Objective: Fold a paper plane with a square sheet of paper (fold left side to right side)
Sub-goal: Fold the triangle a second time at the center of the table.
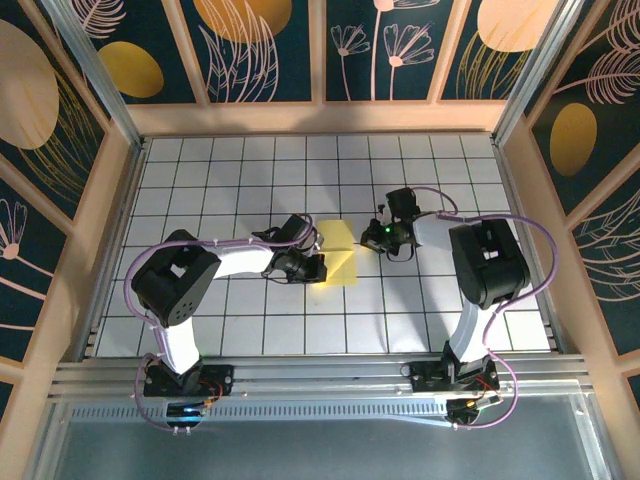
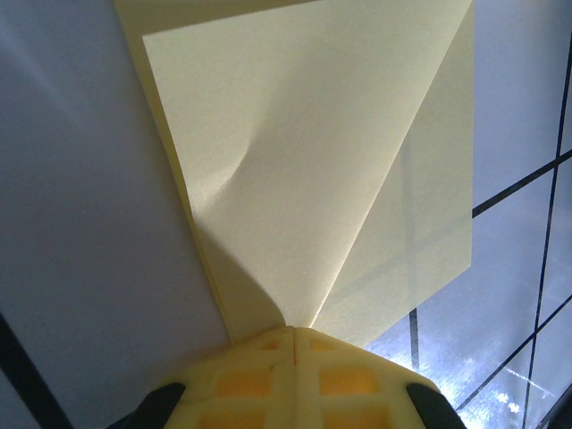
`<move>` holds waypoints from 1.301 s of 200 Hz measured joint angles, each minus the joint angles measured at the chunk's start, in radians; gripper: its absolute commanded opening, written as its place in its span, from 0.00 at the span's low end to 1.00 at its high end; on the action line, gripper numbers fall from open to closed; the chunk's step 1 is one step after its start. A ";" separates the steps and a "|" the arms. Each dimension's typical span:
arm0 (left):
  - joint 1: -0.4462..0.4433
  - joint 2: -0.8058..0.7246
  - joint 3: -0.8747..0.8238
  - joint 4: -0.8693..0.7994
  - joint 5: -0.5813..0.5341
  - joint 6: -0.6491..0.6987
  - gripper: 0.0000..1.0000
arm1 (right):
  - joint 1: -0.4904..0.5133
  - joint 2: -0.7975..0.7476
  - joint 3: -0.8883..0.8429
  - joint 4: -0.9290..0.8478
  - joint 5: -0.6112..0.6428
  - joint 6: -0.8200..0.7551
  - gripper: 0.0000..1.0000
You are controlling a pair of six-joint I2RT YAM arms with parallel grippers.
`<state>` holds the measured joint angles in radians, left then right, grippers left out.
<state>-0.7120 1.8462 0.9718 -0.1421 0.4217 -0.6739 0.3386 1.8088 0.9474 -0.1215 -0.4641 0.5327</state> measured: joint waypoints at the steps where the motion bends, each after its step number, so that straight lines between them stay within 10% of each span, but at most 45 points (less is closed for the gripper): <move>1: 0.000 0.000 0.000 0.000 0.000 0.000 0.00 | 0.000 -0.003 0.000 -0.002 0.000 -0.001 0.00; 90: 0.000 0.000 0.001 0.000 0.000 0.000 0.00 | 0.182 -0.057 -0.062 0.101 -0.072 0.103 0.00; 260: 0.000 0.014 0.103 -0.026 0.050 0.000 0.01 | 0.174 0.017 -0.080 0.151 -0.084 0.110 0.00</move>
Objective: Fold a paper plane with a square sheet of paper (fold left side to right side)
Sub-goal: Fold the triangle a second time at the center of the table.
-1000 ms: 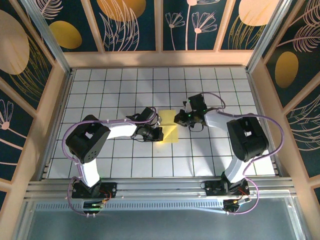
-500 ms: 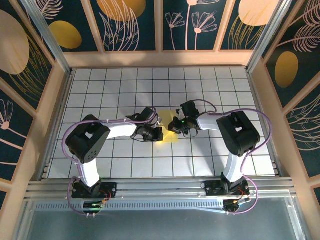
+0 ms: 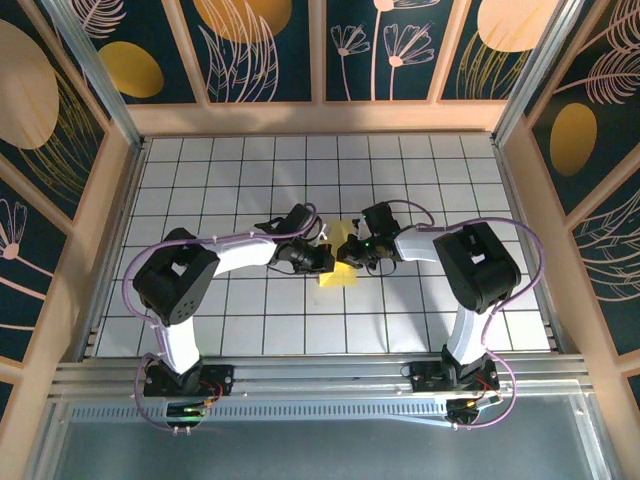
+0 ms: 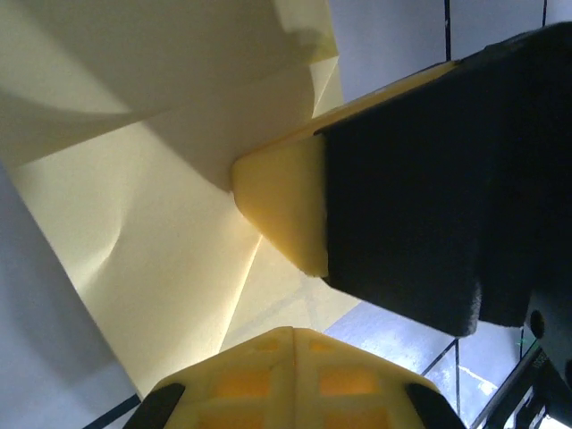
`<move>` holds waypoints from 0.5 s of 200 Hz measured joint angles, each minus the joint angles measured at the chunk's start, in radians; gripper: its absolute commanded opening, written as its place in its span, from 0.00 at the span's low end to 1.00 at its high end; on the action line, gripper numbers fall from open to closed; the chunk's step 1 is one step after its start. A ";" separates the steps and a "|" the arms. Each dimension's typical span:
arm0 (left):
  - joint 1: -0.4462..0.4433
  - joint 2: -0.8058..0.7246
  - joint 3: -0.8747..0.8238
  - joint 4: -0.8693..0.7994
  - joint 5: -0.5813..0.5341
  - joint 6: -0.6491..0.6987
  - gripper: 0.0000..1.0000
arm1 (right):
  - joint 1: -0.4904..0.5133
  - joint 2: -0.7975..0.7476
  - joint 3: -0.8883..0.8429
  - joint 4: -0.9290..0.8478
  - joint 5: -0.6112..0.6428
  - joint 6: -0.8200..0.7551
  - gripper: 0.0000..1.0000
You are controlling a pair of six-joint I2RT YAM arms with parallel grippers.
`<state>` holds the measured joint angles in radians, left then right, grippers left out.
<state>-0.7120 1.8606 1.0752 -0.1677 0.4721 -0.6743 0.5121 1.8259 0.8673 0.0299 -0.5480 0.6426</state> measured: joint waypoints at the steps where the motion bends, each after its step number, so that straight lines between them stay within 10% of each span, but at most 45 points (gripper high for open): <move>1: 0.000 0.001 0.001 0.000 0.000 0.000 0.01 | 0.000 0.000 0.000 0.000 0.000 0.000 0.00; 100: 0.000 0.064 0.003 -0.001 -0.001 0.023 0.01 | 0.000 0.000 -0.005 0.009 -0.003 0.000 0.00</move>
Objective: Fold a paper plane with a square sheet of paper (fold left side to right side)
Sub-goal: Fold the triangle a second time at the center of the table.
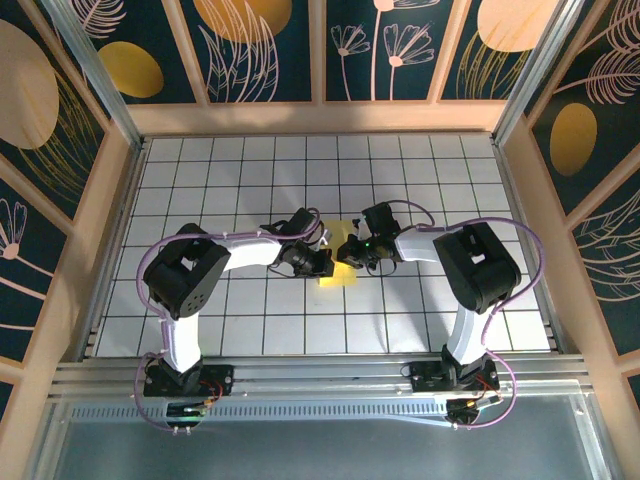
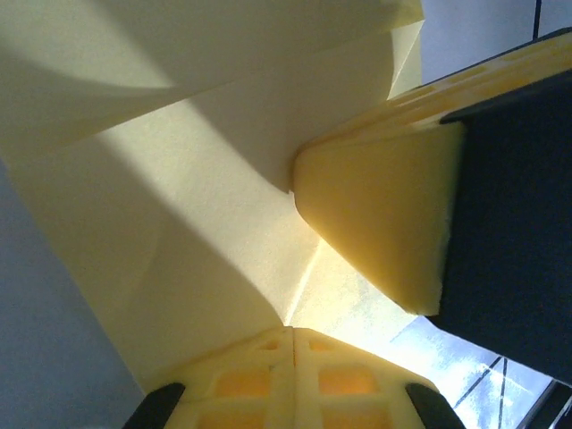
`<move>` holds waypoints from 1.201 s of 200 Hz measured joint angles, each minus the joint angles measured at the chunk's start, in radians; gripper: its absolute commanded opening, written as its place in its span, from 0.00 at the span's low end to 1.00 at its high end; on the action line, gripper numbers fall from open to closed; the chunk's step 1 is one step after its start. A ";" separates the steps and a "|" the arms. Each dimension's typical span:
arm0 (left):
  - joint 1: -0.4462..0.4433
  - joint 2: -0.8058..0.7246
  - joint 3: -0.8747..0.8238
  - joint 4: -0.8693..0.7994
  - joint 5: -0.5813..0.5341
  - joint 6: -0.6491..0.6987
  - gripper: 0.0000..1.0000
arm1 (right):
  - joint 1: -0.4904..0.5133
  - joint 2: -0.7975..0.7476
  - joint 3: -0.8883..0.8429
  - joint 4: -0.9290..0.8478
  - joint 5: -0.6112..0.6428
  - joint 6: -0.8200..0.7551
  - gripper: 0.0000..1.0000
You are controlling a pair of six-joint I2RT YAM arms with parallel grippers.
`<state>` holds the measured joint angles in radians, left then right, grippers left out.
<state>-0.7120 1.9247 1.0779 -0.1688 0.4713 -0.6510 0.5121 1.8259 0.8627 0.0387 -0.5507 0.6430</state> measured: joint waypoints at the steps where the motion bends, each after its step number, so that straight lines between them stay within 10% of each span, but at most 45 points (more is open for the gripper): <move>1: 0.000 0.000 0.000 0.000 0.000 0.000 0.01 | 0.000 0.000 0.000 0.000 0.000 0.000 0.00; 240: 0.000 -0.156 -0.189 -0.005 -0.041 0.128 0.00 | -0.002 0.000 0.000 -0.001 -0.007 -0.001 0.00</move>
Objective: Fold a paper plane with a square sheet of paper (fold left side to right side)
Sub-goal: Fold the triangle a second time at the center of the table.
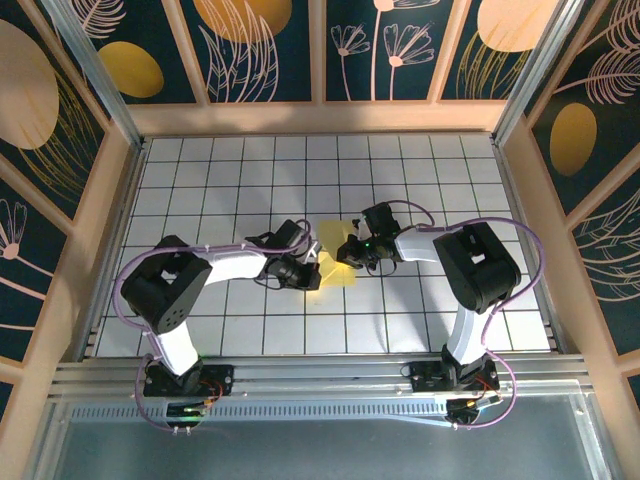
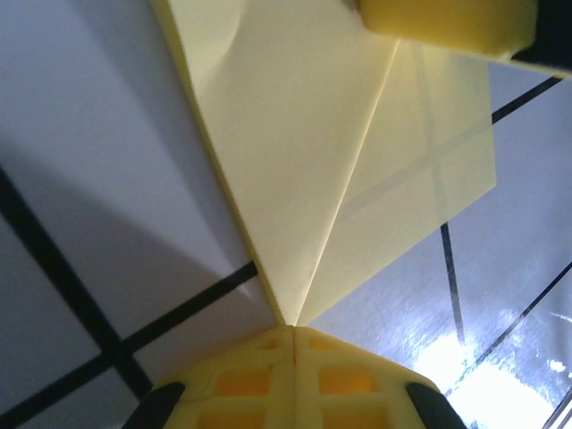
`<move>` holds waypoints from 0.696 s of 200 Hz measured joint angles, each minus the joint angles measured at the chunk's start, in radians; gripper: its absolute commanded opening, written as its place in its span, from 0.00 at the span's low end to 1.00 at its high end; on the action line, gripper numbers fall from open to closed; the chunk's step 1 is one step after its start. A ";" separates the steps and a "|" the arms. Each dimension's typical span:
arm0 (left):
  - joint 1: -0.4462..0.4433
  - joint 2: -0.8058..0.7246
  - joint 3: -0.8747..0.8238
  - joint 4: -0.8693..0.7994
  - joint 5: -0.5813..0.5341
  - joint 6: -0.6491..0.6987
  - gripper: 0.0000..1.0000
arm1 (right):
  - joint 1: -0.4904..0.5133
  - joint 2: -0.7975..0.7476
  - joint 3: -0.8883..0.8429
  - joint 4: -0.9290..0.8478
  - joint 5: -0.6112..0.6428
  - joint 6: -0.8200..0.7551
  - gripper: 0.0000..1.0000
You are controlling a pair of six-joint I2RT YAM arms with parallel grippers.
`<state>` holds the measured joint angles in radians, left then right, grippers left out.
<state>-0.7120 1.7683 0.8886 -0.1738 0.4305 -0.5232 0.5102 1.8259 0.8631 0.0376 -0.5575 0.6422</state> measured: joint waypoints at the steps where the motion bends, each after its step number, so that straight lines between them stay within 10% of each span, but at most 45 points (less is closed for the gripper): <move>1: 0.000 -0.003 -0.002 -0.003 -0.001 0.000 0.00 | 0.000 0.000 0.000 0.000 0.000 0.000 0.00; 28: 0.004 -0.051 -0.027 -0.035 -0.013 -0.014 0.07 | 0.000 -0.006 0.001 -0.005 -0.003 0.001 0.00; 75: 0.095 -0.177 -0.076 0.082 0.026 -0.135 0.36 | -0.004 -0.097 0.015 -0.031 0.008 0.019 0.28; 139: 0.138 -0.068 -0.037 0.249 0.078 -0.238 0.46 | -0.060 -0.293 -0.038 -0.018 0.076 0.005 0.66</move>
<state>-0.5739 1.7000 0.8516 0.0757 0.5087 -0.7612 0.4503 1.5330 0.8253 0.0200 -0.4820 0.6468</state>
